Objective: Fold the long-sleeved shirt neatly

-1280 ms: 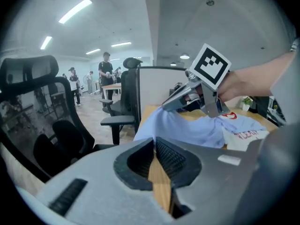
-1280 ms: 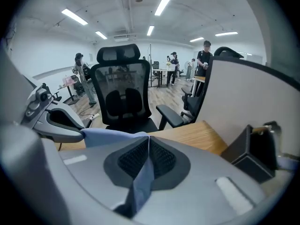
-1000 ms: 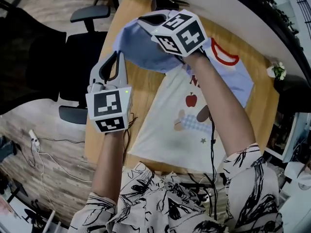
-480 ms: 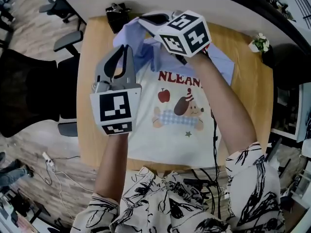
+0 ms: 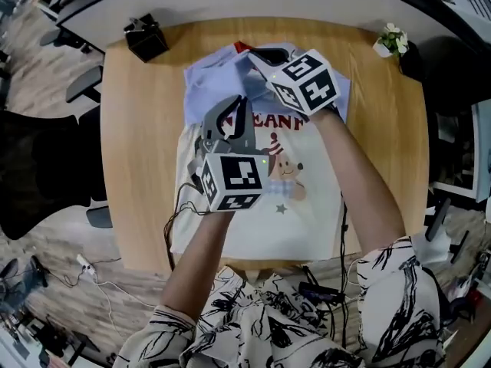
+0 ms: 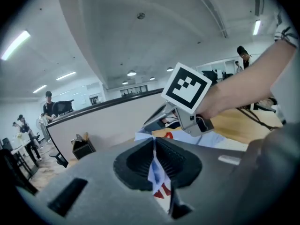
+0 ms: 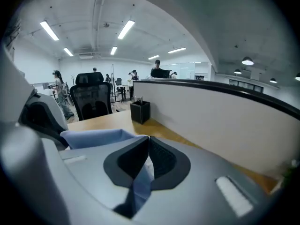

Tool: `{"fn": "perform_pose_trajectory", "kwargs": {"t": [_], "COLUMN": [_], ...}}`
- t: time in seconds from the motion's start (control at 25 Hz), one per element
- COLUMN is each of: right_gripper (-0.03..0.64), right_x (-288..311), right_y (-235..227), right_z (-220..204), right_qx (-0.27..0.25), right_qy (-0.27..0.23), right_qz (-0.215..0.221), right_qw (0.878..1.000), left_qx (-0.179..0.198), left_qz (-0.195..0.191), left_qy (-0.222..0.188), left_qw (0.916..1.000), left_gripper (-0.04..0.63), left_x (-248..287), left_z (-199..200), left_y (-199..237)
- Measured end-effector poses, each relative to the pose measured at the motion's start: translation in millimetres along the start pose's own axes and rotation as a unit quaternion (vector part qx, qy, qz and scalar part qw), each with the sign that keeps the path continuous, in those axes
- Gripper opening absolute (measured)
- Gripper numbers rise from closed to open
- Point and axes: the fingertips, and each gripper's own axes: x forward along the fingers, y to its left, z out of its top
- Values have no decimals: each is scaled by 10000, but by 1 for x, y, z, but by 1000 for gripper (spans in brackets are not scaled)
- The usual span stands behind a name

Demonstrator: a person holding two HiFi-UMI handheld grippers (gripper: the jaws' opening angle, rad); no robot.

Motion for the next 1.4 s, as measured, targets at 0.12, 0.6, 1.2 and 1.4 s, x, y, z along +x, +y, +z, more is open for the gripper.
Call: {"fn": "perform_pose_trajectory", "kwargs": {"t": [0.12,0.6,1.2,1.4], "right_gripper": [18,92,222,238], "right_x": [-3,-7,-38,-13], "right_y": [-15,-47,94,112], "right_z": [-43,-145,-112,-149], "right_qx": [128,626,874,753], "right_qy": [276,1012,608,1183], "right_qz": [-187,-394,-499,-1098], "right_qw": [9994,9921,9931,9840], "left_qx": [212,584,2103,2799], "left_qz": [-243,-1218,-2100,-2701], "left_qy": [282,811,1237,1592], "left_qw": [9991,9875,9468,9074], "left_gripper": [26,131,210,192], "left_x": [22,73,54,83], "left_z": [-23,-76,-119,-141], "left_y": [-30,-102,17,4]}}
